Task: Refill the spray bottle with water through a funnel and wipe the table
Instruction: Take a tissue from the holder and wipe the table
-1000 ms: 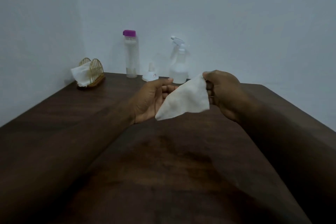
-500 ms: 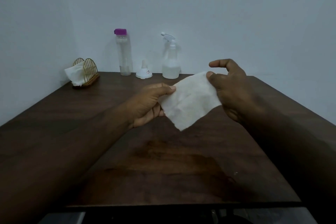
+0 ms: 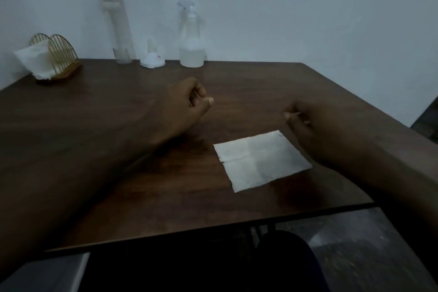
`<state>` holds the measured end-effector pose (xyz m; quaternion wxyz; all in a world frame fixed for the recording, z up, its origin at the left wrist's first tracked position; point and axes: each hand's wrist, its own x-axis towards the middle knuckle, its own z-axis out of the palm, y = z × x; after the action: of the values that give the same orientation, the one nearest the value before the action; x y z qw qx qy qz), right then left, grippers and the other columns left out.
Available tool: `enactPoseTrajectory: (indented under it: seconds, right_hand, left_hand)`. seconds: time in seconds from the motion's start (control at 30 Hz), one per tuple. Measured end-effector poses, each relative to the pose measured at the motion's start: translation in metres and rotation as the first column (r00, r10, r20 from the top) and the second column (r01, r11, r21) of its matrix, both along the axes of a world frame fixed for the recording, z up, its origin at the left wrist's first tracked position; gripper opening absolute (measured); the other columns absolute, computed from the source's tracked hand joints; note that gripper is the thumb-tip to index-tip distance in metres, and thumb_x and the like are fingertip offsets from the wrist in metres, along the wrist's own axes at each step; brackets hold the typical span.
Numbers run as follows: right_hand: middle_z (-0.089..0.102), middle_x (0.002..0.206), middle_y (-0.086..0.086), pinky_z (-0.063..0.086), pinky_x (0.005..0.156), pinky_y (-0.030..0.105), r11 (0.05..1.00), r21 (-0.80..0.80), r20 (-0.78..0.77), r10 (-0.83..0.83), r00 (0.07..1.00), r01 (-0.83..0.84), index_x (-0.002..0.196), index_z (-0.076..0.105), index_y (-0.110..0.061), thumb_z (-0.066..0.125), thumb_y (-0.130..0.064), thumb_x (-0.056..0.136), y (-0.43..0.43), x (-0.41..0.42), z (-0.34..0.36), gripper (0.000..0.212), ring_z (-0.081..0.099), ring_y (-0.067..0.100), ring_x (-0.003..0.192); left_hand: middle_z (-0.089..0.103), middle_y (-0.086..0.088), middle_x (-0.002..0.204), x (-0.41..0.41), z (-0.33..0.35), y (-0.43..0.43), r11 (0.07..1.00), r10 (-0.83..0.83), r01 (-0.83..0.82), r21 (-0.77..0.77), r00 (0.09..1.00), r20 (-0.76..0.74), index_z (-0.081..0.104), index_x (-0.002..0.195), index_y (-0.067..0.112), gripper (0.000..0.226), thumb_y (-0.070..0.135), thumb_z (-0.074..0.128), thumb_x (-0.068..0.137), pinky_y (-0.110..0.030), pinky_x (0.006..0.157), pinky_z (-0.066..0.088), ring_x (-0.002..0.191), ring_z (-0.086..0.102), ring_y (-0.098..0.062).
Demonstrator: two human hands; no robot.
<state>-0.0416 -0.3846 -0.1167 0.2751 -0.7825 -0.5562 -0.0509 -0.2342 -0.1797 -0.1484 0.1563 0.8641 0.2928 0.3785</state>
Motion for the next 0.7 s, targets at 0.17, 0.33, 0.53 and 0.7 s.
enactPoseTrajectory:
  seconds: [0.17, 0.33, 0.53, 0.7]
  right_hand:
    - [0.02, 0.162, -0.014, 0.009, 0.112, 0.02, 0.874, -0.363, -0.192, 0.267, 0.944, -0.322, 0.154, 0.028, -0.033, 0.015, -0.085, 0.07, -0.01, -0.05, -0.015, 0.1, 0.012, -0.005, 0.142]
    - [-0.026, 0.16, -0.012, -0.016, 0.119, 0.037, 0.757, -0.556, -0.029, 0.395, 0.918, -0.343, 0.153, -0.017, -0.039, -0.009, -0.096, 0.063, -0.017, -0.082, -0.042, 0.107, -0.03, 0.008, 0.145]
    - [-0.022, 0.164, -0.005, -0.009, 0.121, 0.037, 0.763, -0.644, 0.041, 0.103, 0.994, -0.053, 0.154, -0.016, -0.04, -0.011, -0.088, 0.06, -0.037, -0.03, -0.026, 0.105, -0.022, 0.013, 0.149]
    - [-0.017, 0.165, 0.002, -0.007, 0.121, 0.046, 0.806, -0.592, 0.039, 0.053, 0.998, -0.019, 0.156, -0.01, -0.033, -0.01, -0.093, 0.057, -0.032, -0.065, -0.034, 0.116, -0.019, 0.022, 0.151]
  left_hand:
    - [0.055, 0.018, 0.07, -0.001, 0.0, 0.002, 0.983, -0.063, 0.061, 0.176, 0.998, 0.005, 0.055, 0.088, 0.034, 0.023, 0.057, 0.052, 0.088, -0.015, 0.052, 0.037, 0.075, 0.055, 0.005]
    - [0.062, 0.013, 0.078, -0.011, -0.004, -0.004, 0.996, -0.077, 0.073, 0.058, 0.994, 0.076, 0.062, 0.095, 0.026, 0.033, 0.057, 0.051, 0.09, -0.023, 0.058, 0.047, 0.071, 0.058, -0.003]
    - [0.063, 0.011, 0.079, -0.012, -0.003, -0.016, 0.985, -0.172, 0.17, 0.037, 0.984, 0.044, 0.063, 0.094, 0.022, 0.027, 0.049, 0.056, 0.092, -0.01, 0.055, 0.043, 0.072, 0.058, -0.003]
    - [0.058, 0.014, 0.077, -0.006, -0.002, -0.027, 0.977, -0.211, 0.209, 0.047, 0.976, 0.047, 0.059, 0.094, 0.025, 0.024, 0.048, 0.053, 0.094, -0.002, 0.056, 0.038, 0.073, 0.055, 0.005]
